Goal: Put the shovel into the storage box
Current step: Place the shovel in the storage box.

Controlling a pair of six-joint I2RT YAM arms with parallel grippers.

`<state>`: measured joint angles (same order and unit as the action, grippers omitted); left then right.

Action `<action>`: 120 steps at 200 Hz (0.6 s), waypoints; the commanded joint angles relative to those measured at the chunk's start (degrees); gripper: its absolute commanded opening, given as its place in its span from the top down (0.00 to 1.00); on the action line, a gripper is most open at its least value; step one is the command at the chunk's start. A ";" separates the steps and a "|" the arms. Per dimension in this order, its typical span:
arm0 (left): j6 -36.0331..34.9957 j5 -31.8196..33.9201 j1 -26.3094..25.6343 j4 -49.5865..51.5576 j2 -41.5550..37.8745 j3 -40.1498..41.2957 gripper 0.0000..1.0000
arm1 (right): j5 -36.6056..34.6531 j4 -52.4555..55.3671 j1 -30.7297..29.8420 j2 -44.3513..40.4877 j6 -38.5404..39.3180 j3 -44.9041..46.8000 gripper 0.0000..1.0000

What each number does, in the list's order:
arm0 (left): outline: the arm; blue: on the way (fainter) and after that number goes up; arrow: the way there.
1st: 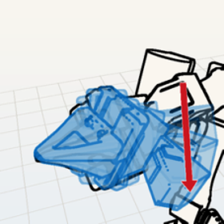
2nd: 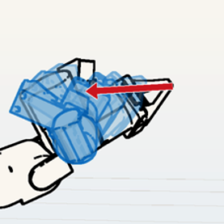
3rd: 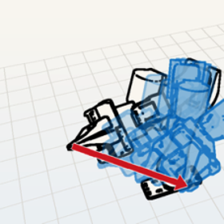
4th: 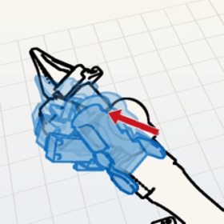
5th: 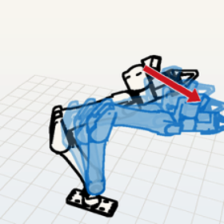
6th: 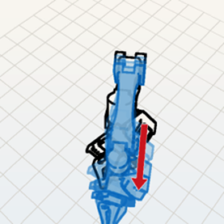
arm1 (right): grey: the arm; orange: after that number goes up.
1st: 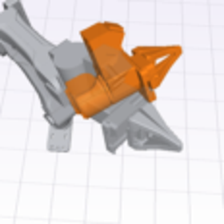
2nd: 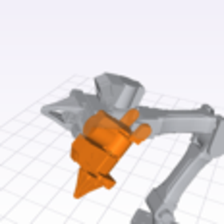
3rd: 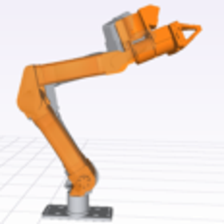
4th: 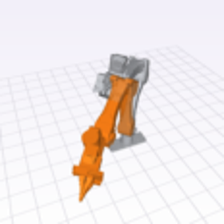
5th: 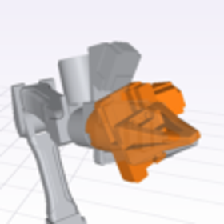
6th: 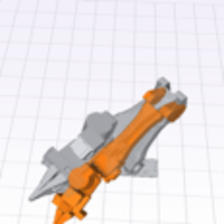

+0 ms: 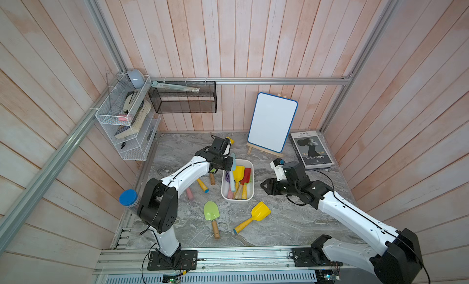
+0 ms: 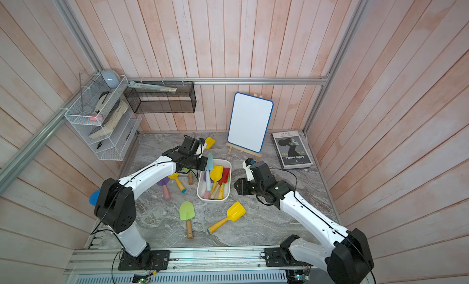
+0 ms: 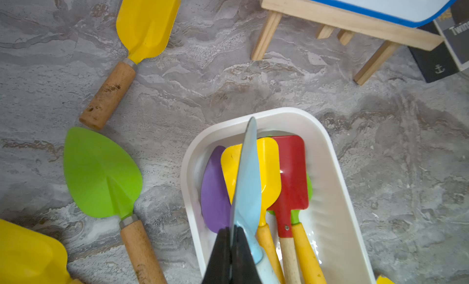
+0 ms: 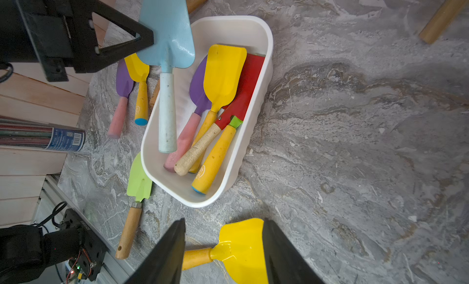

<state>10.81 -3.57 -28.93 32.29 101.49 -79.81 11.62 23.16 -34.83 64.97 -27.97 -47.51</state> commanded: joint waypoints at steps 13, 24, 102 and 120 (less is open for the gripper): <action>-1.79 1.86 0.10 -0.65 1.74 -0.99 1.00 | -0.65 0.30 0.07 0.33 0.90 0.75 0.46; -1.72 1.43 0.10 -1.49 1.91 -0.41 1.00 | -0.59 0.30 0.06 0.34 0.98 0.75 0.46; -0.37 -3.30 0.02 -3.82 2.99 1.63 1.00 | -0.28 0.13 0.17 0.88 1.03 0.91 0.46; -0.11 -3.90 -0.16 -3.98 3.01 2.50 1.00 | -0.32 -0.04 0.17 0.64 1.02 1.17 0.46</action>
<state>10.15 -5.56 -28.93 29.89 103.59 -78.98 11.64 23.16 -34.79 65.65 -27.77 -47.46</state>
